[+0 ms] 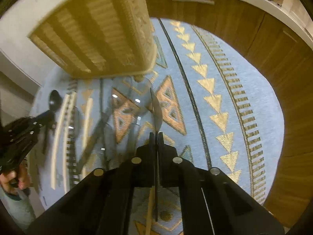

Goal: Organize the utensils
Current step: 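Grasp the black spoon handle with the left tool and lift it, then carry the black spoon over the tan basket and release it inside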

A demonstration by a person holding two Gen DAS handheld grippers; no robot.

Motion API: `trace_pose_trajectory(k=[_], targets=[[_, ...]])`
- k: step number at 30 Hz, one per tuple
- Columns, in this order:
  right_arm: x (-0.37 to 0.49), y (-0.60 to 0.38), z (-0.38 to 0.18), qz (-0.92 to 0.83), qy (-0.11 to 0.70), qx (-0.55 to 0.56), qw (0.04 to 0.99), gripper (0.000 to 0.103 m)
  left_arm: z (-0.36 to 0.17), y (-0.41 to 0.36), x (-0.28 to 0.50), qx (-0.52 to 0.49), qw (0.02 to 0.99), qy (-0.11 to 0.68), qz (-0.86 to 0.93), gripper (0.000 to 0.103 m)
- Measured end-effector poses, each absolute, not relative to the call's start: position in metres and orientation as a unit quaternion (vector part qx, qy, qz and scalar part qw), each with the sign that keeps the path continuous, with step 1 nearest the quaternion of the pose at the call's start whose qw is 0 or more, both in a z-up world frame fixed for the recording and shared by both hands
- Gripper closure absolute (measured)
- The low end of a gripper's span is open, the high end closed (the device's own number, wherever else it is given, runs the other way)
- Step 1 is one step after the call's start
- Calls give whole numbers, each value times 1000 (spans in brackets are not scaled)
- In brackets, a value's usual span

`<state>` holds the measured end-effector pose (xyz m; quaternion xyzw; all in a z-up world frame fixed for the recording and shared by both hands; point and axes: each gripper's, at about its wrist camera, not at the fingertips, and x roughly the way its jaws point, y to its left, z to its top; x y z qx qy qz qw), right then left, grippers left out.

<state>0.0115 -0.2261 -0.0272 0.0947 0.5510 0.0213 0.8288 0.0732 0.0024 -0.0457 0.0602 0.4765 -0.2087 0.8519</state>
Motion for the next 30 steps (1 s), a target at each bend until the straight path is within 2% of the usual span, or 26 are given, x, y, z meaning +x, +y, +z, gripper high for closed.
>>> trace_pose_trajectory(k=[6, 16, 23, 30], targets=[[-12, -233, -1, 53, 491, 111, 863, 101, -22, 35, 67, -35, 877, 420, -232, 99], [-23, -236, 73, 95, 346, 117, 926, 101, 56, 40, 46, -89, 921, 279, -256, 99], [-3, -244, 136, 85, 222, 120, 964, 101, 109, 25, 79, -123, 940, 187, -256, 99], [46, -259, 153, 65, 172, 152, 971, 101, 126, 6, 117, -150, 944, 123, -268, 99]])
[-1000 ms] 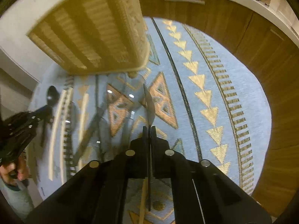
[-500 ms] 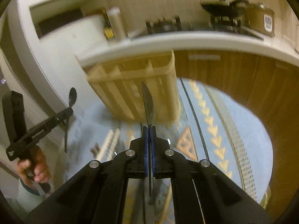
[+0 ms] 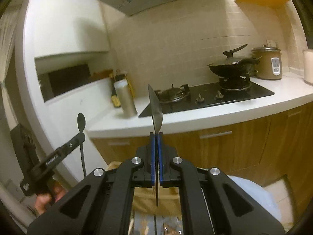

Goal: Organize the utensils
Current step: 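Carry the black spoon over the tan basket and release it inside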

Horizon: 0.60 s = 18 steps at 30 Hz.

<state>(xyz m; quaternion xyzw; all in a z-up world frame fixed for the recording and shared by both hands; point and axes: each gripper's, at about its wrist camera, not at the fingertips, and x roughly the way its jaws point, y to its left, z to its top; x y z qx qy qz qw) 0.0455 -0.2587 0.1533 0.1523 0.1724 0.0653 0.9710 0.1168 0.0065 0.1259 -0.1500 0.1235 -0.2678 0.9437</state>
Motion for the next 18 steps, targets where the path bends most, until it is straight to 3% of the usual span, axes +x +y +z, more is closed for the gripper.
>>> trace_pose_trajectory(k=[18], targets=[[92, -261, 75, 47, 189, 141, 971, 101, 66, -28, 136, -86, 965, 106, -223, 97]])
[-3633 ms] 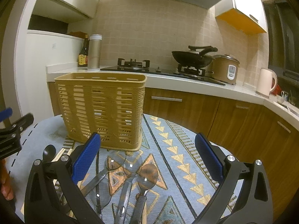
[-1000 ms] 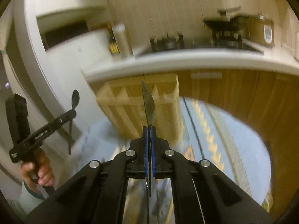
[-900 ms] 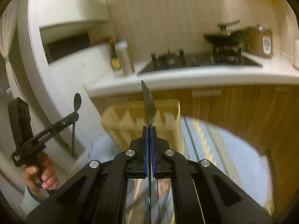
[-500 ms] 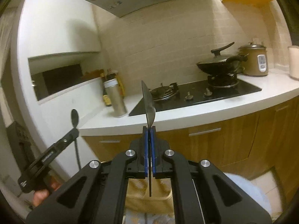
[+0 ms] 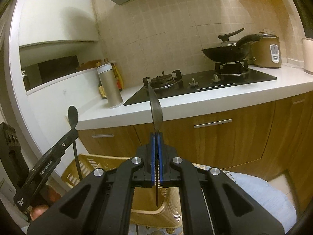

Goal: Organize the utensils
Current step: 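Carry the black spoon over the tan basket and release it inside, then grasp the wooden chopsticks with the left tool while the right tool grasps a clear spoon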

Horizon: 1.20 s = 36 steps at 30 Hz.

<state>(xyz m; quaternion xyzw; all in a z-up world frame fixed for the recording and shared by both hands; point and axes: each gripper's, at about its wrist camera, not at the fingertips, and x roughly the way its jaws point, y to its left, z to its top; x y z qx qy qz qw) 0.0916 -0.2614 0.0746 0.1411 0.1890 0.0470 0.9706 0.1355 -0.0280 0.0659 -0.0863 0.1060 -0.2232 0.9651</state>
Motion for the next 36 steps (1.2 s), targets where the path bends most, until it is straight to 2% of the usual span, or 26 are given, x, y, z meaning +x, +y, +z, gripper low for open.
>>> trace_pose_trajectory(k=[2, 4, 5, 7, 12, 14, 15, 16, 17, 23, 31, 36], targets=[[88, -259, 73, 47, 189, 134, 972, 101, 64, -24, 134, -91, 964, 107, -224, 96], [84, -256, 73, 53, 194, 126, 971, 100, 64, -18, 132, -98, 960, 114, -235, 85], [81, -254, 73, 56, 197, 122, 971, 100, 64, -16, 131, -101, 959, 116, -237, 82], [78, -254, 73, 59, 204, 122, 970, 98, 64, -10, 125, -106, 957, 121, -240, 69], [58, -256, 72, 70, 216, 138, 964, 88, 65, 7, 109, -111, 951, 142, -251, 64], [47, -256, 73, 67, 213, 138, 965, 81, 65, 13, 103, -113, 949, 150, -253, 61], [40, -256, 74, 68, 211, 140, 965, 70, 65, 15, 100, -114, 948, 155, -253, 60], [36, -256, 75, 69, 211, 141, 965, 50, 64, 20, 97, -118, 946, 163, -253, 60], [29, -256, 76, 68, 206, 144, 965, 45, 64, 23, 94, -120, 945, 168, -253, 60], [5, -254, 83, 44, 220, 145, 964, 44, 59, 39, 80, -127, 930, 234, -253, 60], [-4, -243, 84, 26, 307, 134, 942, 45, 42, 41, 74, -100, 891, 357, -262, 60], [1, -241, 61, 14, 390, 157, 907, 45, 11, 28, 70, -72, 862, 423, -270, 60]])
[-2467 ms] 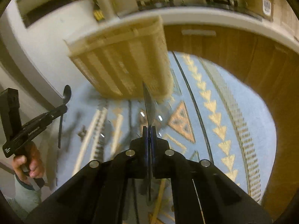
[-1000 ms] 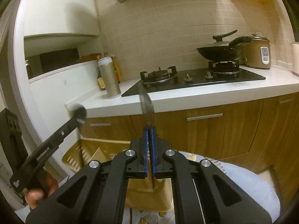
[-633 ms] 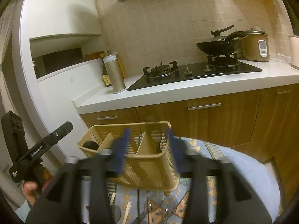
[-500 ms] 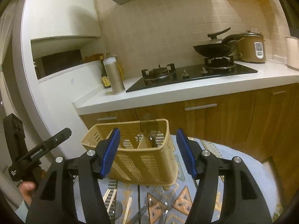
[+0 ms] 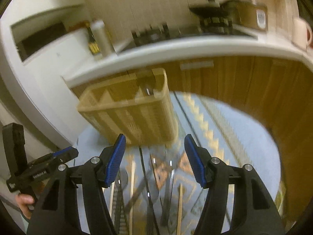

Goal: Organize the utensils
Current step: 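Grasp the wooden chopsticks with the left tool while the right tool grasps a clear spoon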

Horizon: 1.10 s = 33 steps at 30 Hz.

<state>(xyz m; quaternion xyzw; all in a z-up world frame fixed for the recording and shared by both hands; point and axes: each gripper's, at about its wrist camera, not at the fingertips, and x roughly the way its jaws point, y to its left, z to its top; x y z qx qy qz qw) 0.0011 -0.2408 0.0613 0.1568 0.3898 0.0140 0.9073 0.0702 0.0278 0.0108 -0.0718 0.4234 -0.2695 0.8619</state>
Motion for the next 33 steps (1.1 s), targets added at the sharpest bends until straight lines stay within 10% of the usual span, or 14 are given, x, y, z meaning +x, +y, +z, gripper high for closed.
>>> trace_pose_trajectory(k=[9, 33], targets=[[19, -254, 8, 24, 492, 184, 851, 67, -38, 6, 66, 3, 828, 499, -255, 62], [53, -212, -50, 17, 589, 84, 803, 87, -55, -32, 66, 122, 810, 522, -238, 67]])
